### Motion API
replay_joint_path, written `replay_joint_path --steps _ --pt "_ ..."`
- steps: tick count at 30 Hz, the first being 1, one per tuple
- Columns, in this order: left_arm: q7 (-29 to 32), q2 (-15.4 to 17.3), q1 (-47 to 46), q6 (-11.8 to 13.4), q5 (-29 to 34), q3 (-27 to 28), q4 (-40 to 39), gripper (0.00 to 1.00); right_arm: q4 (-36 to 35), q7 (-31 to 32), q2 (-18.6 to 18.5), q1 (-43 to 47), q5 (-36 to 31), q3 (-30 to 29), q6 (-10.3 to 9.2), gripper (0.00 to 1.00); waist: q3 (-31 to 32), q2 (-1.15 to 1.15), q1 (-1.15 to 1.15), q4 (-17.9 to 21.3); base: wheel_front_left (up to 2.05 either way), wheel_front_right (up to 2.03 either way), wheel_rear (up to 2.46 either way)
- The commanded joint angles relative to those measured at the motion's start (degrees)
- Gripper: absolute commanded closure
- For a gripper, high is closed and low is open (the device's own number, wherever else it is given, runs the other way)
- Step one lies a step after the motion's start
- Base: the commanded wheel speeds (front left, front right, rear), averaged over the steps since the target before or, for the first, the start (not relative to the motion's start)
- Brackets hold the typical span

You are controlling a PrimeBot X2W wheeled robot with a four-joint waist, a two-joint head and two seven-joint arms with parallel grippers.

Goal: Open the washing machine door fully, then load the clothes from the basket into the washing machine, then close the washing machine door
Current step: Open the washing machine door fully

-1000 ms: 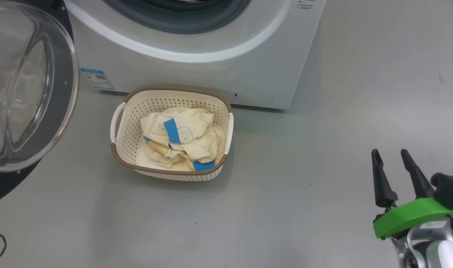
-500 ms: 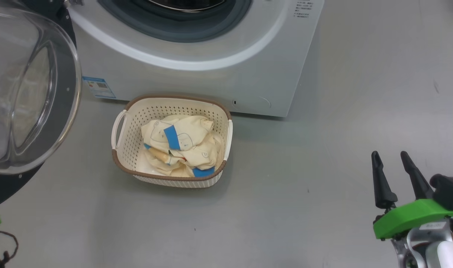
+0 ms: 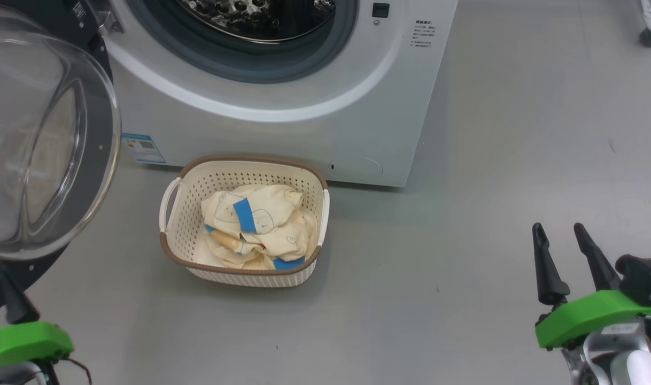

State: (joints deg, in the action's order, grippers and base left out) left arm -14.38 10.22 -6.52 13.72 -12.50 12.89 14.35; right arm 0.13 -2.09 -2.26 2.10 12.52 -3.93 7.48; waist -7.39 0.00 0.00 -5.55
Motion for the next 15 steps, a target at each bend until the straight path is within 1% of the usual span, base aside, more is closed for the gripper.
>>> replay_joint_path --steps 1,2,3,8,15 --pt "-0.6 1.0 -0.4 0.3 1.0 1.3 -2.9 0.10 -1.8 -0.7 -0.6 -0.8 -0.4 1.1 0.01 0.00 0.4 0.00 0.00 0.2 0.00 0.00 0.00" --pt "-0.6 0.4 0.3 0.2 1.6 0.7 -3.8 0.01 -1.8 -0.6 -0.6 -0.6 -0.4 1.2 0.01 0.00 0.6 0.00 0.00 0.3 0.00 0.00 0.00" --pt "-0.6 -0.3 1.0 0.3 2.1 0.0 -4.6 0.00 -1.8 -0.7 -0.6 -0.5 -0.4 1.3 0.01 0.00 0.8 0.00 0.00 0.5 0.00 0.00 0.00" --pt "-0.6 -2.8 4.0 -0.1 4.0 -3.4 -8.3 0.00 -1.9 -0.9 -0.6 -0.2 -0.7 2.2 0.01 0.00 1.6 0.00 0.00 1.8 0.00 0.00 0.00" --pt "-0.6 -4.2 6.3 -1.2 4.7 -7.0 -10.6 0.00 -2.3 -1.0 -0.6 -0.2 -1.7 3.0 0.01 0.00 2.1 0.00 0.00 4.4 0.00 0.00 0.00"
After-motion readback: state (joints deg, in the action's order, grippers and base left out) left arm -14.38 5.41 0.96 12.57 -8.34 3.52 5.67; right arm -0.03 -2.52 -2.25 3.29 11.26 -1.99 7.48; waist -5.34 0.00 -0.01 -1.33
